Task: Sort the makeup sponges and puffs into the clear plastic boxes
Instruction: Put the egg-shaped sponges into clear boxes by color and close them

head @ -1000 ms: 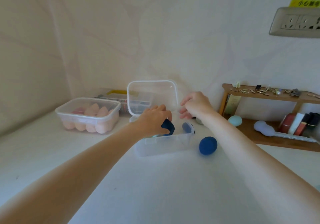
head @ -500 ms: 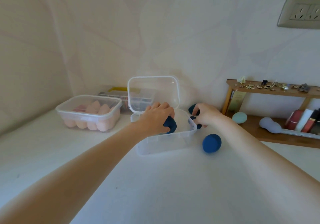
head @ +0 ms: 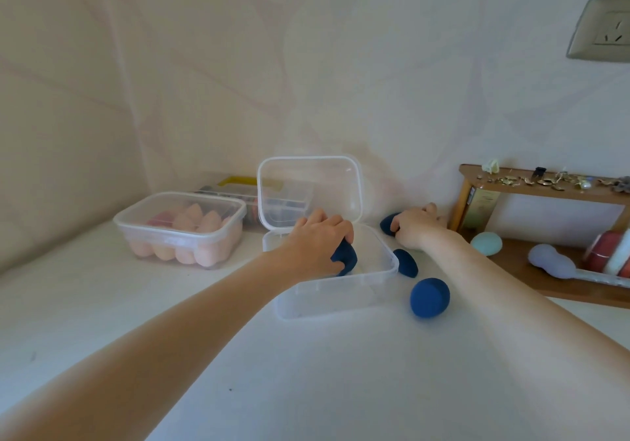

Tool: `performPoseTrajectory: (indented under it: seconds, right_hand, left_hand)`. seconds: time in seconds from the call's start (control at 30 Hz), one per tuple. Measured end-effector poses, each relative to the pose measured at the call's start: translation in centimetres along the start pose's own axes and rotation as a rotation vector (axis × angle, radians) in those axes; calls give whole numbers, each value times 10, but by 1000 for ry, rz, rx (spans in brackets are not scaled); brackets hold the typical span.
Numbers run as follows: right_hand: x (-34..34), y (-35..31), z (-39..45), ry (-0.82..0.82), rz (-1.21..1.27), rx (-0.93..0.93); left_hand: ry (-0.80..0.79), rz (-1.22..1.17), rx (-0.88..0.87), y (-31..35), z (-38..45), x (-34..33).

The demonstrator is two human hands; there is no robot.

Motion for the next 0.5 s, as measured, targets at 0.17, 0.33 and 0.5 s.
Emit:
performPoseTrajectory:
  seconds: [0.17,0.33,0.5]
  right_hand:
    - [0,-1,5,180,-58,51]
    - [50,-17,-22,482,377,208]
    - [87,-44,-55,-4,732,342]
  left_hand:
    - [5,6,-6,-1,2,-2]
    - [15,8,-5,-1,3,-3]
    - [-7,32,-3,0,3,-3]
Point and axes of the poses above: each hand's wrist, its own z-axis towards the middle knuckle, its own x-axis out of the back of the hand, y = z × x, the point moved 5 cm from there along z, towards the middle knuckle
